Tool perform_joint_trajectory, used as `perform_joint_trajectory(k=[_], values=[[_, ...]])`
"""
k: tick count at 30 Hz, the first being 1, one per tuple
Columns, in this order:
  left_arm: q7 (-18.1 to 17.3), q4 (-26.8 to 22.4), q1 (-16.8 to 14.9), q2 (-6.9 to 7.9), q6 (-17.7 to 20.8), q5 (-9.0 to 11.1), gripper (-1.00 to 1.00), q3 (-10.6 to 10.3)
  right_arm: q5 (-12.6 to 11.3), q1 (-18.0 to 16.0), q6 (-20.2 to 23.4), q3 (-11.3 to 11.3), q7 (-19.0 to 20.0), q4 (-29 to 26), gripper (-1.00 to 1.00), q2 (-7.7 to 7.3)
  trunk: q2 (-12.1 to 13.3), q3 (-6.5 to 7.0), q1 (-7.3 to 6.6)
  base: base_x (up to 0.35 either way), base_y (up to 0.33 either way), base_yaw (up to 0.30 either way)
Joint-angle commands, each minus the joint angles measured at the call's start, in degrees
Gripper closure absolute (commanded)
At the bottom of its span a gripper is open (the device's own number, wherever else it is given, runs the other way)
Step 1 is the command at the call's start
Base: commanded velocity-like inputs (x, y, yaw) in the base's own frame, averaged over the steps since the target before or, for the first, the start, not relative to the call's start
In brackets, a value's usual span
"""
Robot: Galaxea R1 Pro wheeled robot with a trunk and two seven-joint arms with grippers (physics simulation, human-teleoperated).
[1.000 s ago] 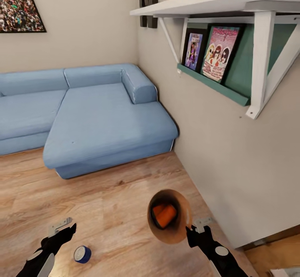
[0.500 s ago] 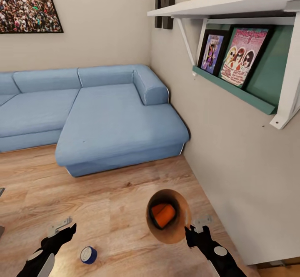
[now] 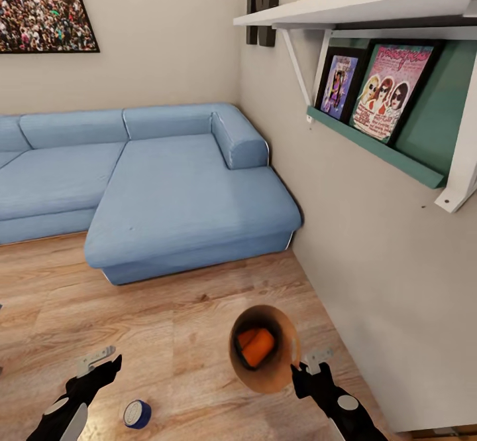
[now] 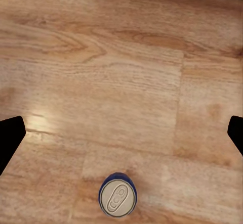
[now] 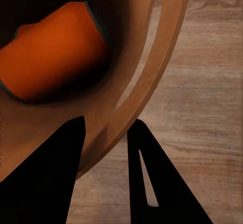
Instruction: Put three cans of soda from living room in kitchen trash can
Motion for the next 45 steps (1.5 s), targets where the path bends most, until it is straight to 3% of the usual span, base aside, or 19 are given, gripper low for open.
perform_joint_trajectory(k=[1, 19, 30, 34, 41, 45], values=[[0.0, 0.0, 0.0, -0.01, 0.0, 0.0, -1.0, 0.0, 0.1, 0.0, 0.0, 0.0, 0.1, 0.0, 1.0, 0.0, 0.0, 0.01, 0.0, 0.001, 0.0, 0.0], [-0.4, 0.1, 0.0, -0.03, -0.6, -0.2, -1.0, -0.1, 0.1, 0.0, 0.0, 0.3, 0.1, 0.1, 1.0, 0.0, -7.2, -3.22, 3.95, 0.0, 0.0, 0.0], [-0.4, 0.2, 0.0, -0.11, -0.7, -0.3, -1.0, -0.1, 0.4, -0.9, 0.7, -0.1, 0.2, -3.9, 1.0, 0.01, -11.6, -5.2, 6.37, 0.0, 0.0, 0.0], [-0.4, 0.2, 0.0, -0.12, -0.7, -0.3, -1.0, -0.1, 0.3, -1.2, 1.5, -0.3, 0.2, -6.9, 1.0, -0.04, -13.2, -5.92, 7.25, 0.0, 0.0, 0.0], [-0.4, 0.3, 0.0, -0.06, -0.7, -0.3, -1.0, -0.1, 0.2, -2.1, 7.0, -0.8, 0.3, -16.4, 1.0, -0.18, -16.0, -7.17, 8.78, 0.0, 0.0, 0.0], [-0.4, 3.7, 0.0, -0.11, -0.8, -0.2, -1.0, 0.0, 0.1, -3.2, 9.3, -0.9, 0.3, -18.8, 1.0, -0.18, -17.6, -7.89, 9.66, 0.0, 0.0, 0.0]])
